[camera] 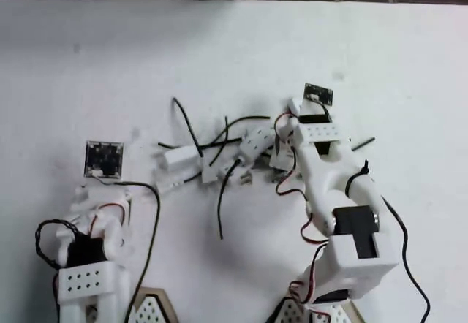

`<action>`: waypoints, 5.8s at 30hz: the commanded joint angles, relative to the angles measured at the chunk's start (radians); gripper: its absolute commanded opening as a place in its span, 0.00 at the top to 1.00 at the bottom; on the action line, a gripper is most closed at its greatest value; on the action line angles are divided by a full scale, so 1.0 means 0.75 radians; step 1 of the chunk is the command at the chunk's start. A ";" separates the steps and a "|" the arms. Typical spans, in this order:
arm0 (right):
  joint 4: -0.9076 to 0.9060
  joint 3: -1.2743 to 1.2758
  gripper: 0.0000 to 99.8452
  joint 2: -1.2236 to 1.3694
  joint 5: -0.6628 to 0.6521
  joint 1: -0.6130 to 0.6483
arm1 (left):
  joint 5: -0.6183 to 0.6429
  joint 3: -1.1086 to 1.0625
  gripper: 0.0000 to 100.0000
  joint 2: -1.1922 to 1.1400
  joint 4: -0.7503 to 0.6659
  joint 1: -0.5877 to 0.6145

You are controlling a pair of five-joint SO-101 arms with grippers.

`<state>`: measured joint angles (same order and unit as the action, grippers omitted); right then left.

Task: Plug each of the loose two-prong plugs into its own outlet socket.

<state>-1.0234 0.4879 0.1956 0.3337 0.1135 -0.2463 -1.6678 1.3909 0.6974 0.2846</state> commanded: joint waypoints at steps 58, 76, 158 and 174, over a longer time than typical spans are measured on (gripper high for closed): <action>-0.433 0.268 0.98 -1.646 -0.935 -0.435 | 0.004 0.039 0.98 0.017 -0.004 0.011; 0.069 1.033 0.98 -1.636 -0.992 0.222 | 0.004 0.039 0.98 0.017 -0.004 0.011; 0.030 0.700 0.96 -0.580 -0.990 0.275 | 0.004 0.039 0.98 0.017 -0.004 0.011; -0.275 0.700 0.98 -1.173 -0.990 0.273 | 0.006 0.039 0.98 0.017 -0.004 0.011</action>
<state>-1.1646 1.0188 -0.5439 -0.4043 0.3115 -0.2463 -1.6678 1.3909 0.6974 0.2846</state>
